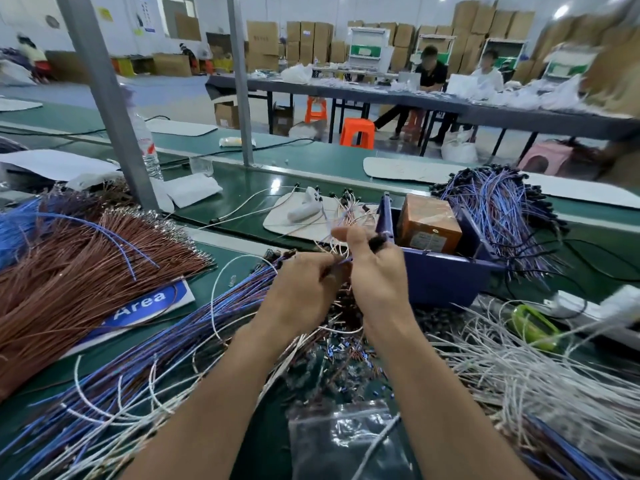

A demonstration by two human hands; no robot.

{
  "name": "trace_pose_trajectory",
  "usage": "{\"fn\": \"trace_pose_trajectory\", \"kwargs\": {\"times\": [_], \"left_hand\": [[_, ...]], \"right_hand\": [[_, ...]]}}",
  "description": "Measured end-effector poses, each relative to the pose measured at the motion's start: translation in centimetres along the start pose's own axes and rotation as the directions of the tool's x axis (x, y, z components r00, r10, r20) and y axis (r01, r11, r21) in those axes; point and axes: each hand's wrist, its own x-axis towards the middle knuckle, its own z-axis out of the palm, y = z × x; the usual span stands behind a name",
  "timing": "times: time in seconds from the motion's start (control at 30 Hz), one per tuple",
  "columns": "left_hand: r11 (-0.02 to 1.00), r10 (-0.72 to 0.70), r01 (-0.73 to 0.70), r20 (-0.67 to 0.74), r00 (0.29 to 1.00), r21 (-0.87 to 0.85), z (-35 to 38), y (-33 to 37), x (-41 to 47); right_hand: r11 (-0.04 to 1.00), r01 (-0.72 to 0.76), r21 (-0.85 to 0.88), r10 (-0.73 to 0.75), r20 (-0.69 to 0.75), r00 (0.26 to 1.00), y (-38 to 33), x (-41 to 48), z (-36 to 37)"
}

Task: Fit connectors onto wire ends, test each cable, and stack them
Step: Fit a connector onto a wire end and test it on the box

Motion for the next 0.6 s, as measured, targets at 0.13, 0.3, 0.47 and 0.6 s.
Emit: {"fn": "trace_pose_trajectory", "kwargs": {"times": [0.13,0.3,0.47,0.6], "left_hand": [[0.982,-0.074,0.101,0.165,0.983,-0.162,-0.2,-0.5,-0.5],[0.935,-0.170,0.211,0.164,0.972,-0.283,-1.9,-2.1,-0.5],[0.961,-0.202,0.190,0.037,0.979,0.203,0.2,-0.6,0.2],[0.995,-0.012,-0.009,0.204,0.979,0.102,4.2,3.0,-1.0]], "right_hand": [[0.928,-0.054,0.368,0.071,-0.033,0.997,-1.3,-0.4,-5.7],[0.694,-0.106,0.712,0.192,-0.041,0.981,-1.8,-1.3,-13.6],[0.869,-0.155,0.470,0.224,-0.095,0.970,0.2,-2.2,-17.5],[0.987,-0.086,-0.135,0.093,0.046,0.995,1.7,-3.4,-17.2]]}}
